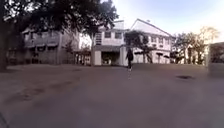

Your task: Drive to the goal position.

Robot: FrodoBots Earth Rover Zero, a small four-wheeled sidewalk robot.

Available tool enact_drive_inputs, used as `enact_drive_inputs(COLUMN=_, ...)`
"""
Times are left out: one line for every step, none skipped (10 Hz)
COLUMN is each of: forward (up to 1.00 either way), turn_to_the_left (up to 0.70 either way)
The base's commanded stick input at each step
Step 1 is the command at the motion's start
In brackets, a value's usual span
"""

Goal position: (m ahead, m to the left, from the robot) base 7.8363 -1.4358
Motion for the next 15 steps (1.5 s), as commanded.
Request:
enact_drive_inputs(forward=0.85, turn_to_the_left=0.00)
enact_drive_inputs(forward=0.85, turn_to_the_left=0.00)
enact_drive_inputs(forward=0.85, turn_to_the_left=0.00)
enact_drive_inputs(forward=0.85, turn_to_the_left=0.00)
enact_drive_inputs(forward=0.85, turn_to_the_left=0.00)
enact_drive_inputs(forward=0.85, turn_to_the_left=0.00)
enact_drive_inputs(forward=0.85, turn_to_the_left=0.00)
enact_drive_inputs(forward=0.85, turn_to_the_left=0.00)
enact_drive_inputs(forward=0.85, turn_to_the_left=0.00)
enact_drive_inputs(forward=0.85, turn_to_the_left=0.00)
enact_drive_inputs(forward=0.85, turn_to_the_left=0.00)
enact_drive_inputs(forward=0.85, turn_to_the_left=0.00)
enact_drive_inputs(forward=0.85, turn_to_the_left=0.00)
enact_drive_inputs(forward=0.85, turn_to_the_left=0.00)
enact_drive_inputs(forward=0.85, turn_to_the_left=0.00)
